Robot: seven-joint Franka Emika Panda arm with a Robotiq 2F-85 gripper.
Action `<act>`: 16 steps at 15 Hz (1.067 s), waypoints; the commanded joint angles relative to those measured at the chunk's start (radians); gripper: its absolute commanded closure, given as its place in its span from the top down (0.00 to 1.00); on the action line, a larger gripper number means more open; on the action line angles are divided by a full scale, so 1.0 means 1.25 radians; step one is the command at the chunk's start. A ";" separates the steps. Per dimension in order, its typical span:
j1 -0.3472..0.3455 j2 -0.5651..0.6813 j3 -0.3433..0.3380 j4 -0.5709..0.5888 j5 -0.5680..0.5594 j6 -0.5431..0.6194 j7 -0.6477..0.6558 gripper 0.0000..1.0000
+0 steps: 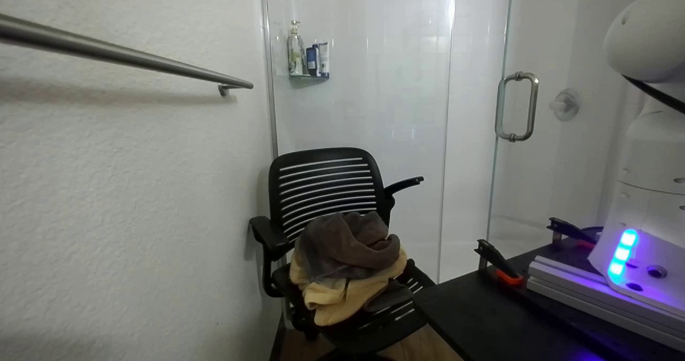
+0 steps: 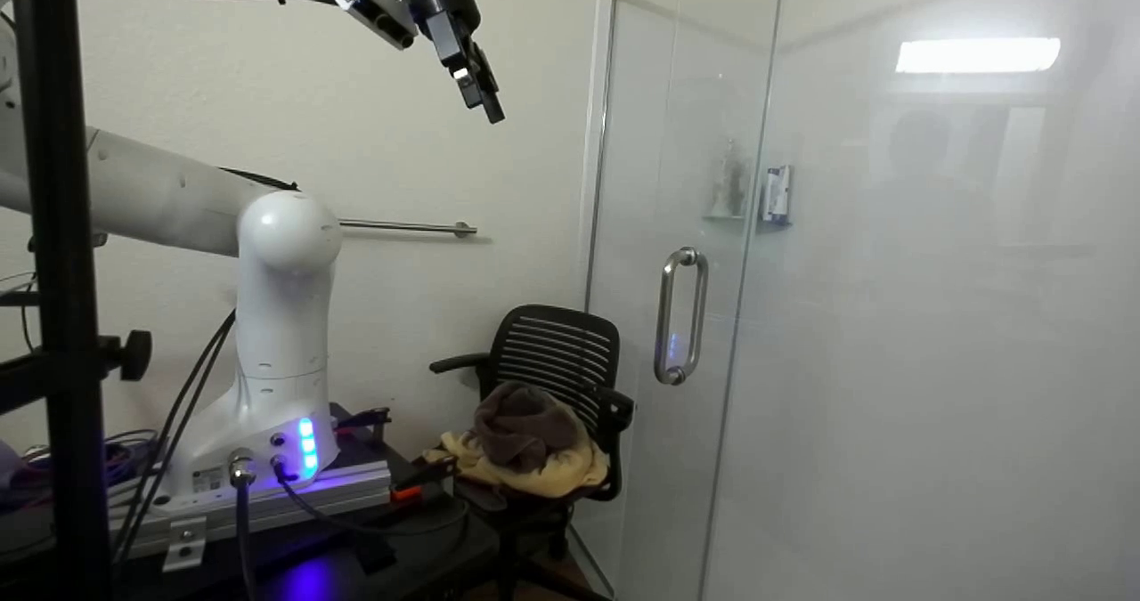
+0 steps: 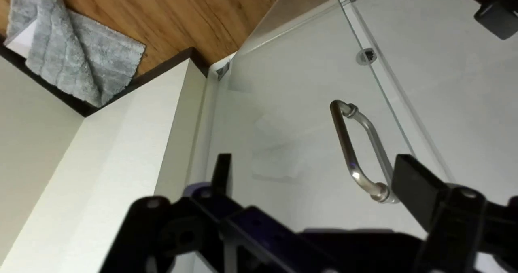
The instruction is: Close the glass shower door
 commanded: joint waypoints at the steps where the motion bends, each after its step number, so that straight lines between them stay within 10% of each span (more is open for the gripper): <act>1: -0.068 0.026 0.000 0.009 0.038 0.028 -0.045 1.00; 16: -0.075 0.057 0.010 0.021 0.042 0.028 -0.043 1.00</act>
